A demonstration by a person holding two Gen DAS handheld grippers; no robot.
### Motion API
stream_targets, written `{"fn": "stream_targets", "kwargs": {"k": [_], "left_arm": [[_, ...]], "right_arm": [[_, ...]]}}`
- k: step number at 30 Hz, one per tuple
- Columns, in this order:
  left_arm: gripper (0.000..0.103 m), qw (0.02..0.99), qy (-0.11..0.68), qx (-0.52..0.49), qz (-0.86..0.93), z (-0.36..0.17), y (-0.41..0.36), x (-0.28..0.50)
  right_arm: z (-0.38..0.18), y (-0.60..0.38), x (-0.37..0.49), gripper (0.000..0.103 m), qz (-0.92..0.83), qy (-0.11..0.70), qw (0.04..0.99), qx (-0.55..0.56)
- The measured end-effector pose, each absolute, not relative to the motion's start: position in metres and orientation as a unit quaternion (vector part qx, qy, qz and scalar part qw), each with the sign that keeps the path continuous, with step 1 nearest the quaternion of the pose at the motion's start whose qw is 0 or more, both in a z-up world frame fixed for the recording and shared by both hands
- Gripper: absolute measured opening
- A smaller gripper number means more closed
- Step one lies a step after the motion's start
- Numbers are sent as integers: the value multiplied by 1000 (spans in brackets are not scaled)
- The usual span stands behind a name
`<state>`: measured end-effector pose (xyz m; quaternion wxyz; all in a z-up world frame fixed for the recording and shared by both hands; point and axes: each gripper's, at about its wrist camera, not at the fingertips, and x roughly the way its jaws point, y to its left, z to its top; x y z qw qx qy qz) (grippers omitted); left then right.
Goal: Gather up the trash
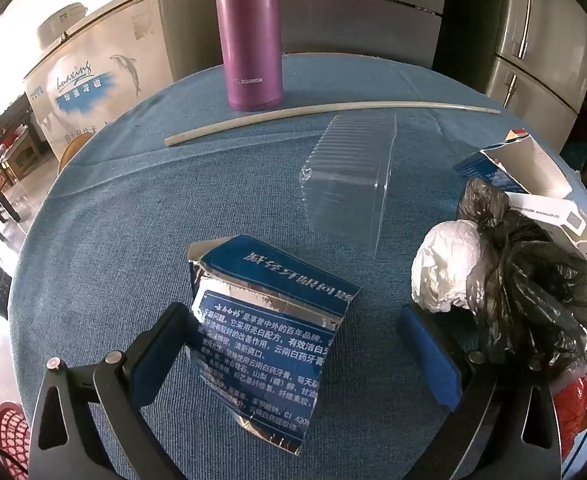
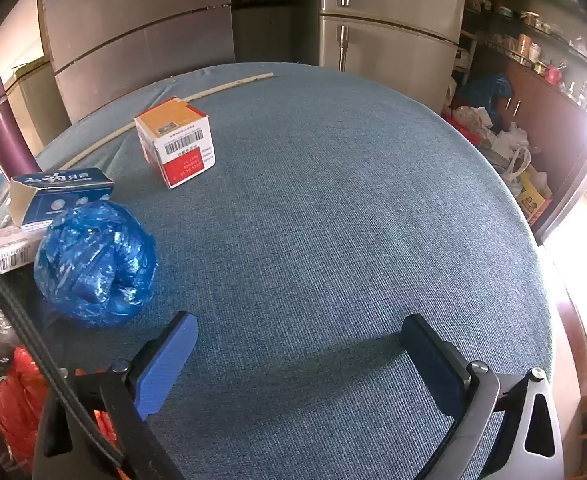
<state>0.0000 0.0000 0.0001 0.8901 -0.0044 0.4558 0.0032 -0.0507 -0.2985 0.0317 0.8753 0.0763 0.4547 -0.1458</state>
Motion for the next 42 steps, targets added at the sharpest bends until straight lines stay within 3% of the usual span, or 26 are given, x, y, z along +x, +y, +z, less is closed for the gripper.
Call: {"fn": "stream_targets", "kwargs": {"k": [25,29,35,42], "left_arm": [[103,890,456,-5,5,0,0,0],[103,870,492,-3,3,6,0,-1],[103,898,437,35,32,61,4,-43],[103,937,341,61,35,145,5,-111]], "right_arm": [[32,-297,-49,103,-167,452,872,86],[33,-296,-51,103,-171,461,866,90],[42,-301,-80,103,-144,493,853,95],[109,-309,-141,103,-99,408,897,136]]}}
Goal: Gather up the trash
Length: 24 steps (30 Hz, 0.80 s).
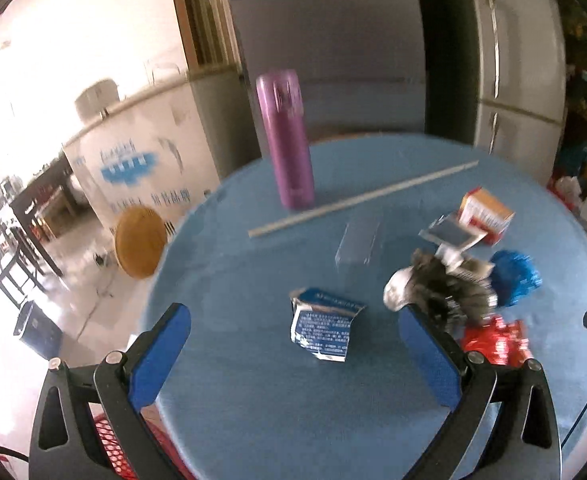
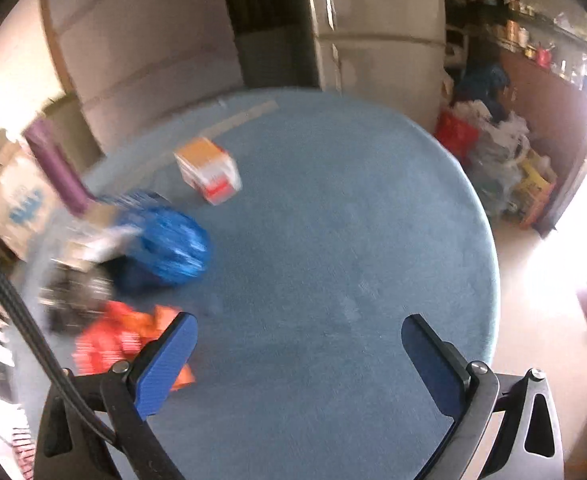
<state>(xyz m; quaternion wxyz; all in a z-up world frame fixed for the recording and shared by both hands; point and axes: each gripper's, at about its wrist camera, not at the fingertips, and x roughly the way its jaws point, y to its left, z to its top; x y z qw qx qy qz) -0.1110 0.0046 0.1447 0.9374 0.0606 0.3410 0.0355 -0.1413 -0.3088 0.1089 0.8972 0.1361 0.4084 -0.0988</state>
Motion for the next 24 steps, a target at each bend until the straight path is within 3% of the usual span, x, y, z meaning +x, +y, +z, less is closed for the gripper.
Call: {"fn": "stream_targets", "kwargs": {"k": [11,24], "left_arm": [[103,957,281,67,29,203,6,-176],[103,961,269,65,30,214,11,-202]], "right_arm": [[210,-253,-211,103,-18,310,942,127],[225,-232,-231,103,-8,315,943,106]]}}
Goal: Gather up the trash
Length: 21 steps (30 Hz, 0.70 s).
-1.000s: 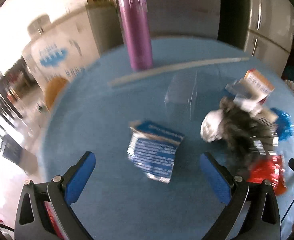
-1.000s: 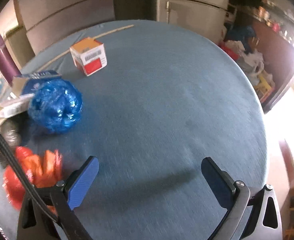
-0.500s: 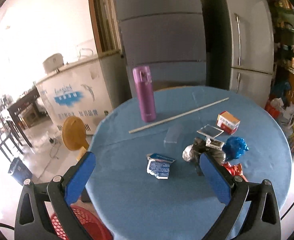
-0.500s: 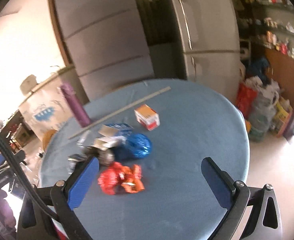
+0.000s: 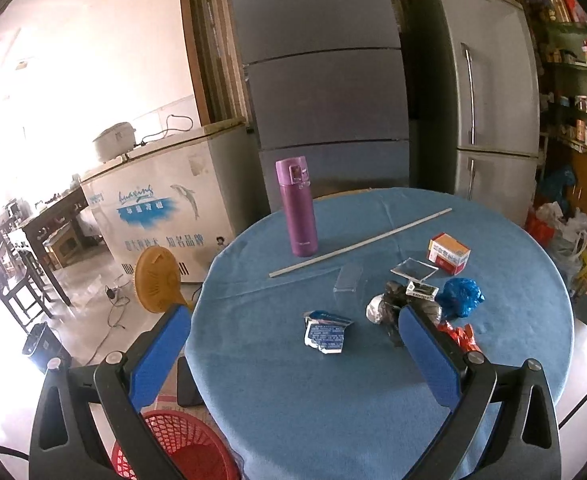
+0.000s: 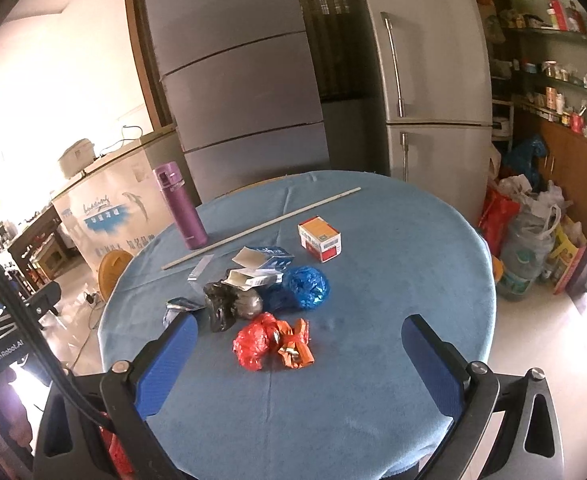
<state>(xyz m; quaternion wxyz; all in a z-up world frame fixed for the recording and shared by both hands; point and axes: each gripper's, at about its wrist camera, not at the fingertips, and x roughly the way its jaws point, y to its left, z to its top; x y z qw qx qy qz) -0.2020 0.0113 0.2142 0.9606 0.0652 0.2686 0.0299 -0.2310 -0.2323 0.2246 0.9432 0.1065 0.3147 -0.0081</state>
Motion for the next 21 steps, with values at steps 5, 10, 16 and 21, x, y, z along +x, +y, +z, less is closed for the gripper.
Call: {"fn": "stream_targets", "kwargs": {"k": [5,10,16,21], "left_arm": [[103,960,269,71,28,212,8,-203],[103,958,277,72,24,209,10,-202],[103,955,285,76,23,204,8,-199],[103,953,291,79,22,203,8,-196]], "right_arm": [[221,-234,-232,103,-1,323,940,113],[218,-235,-233,103,0,327,938,113],[216,-237,-230,103,2,329,937,120],[213,-237,-226,103,6,332,935,123]]}}
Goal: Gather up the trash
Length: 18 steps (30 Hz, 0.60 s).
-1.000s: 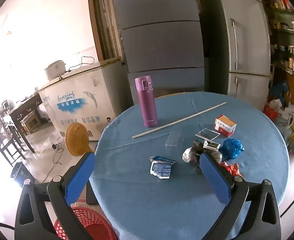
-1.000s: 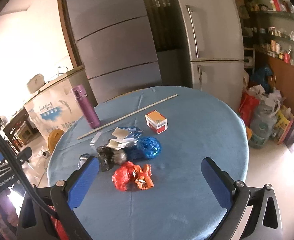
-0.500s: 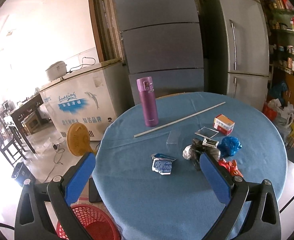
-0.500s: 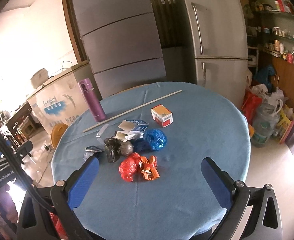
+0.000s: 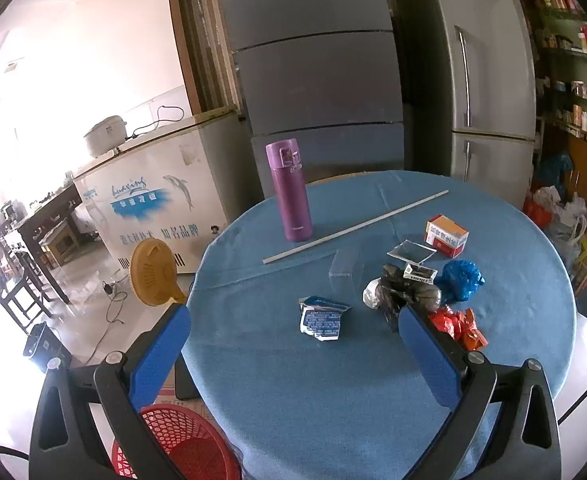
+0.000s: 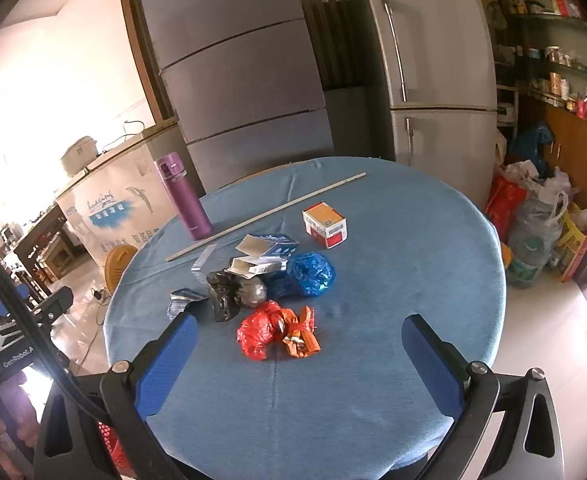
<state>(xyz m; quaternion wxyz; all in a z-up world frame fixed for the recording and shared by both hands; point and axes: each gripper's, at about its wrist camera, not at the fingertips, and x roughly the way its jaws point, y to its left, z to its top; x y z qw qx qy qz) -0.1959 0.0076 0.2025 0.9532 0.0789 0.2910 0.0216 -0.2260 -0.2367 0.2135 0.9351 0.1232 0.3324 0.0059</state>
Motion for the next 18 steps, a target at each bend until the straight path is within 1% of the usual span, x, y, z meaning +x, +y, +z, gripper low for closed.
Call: {"fn": "stream_targets", "kwargs": {"k": [14,18], "left_arm": [[103,947,310,84,18,195,6,-183],[103,942,326,75,11,188,9,-177]], "right_arm": [[205,-238,-215,103,7,341,931,131],[202,-241,-211,103,9,346,928,139]]}}
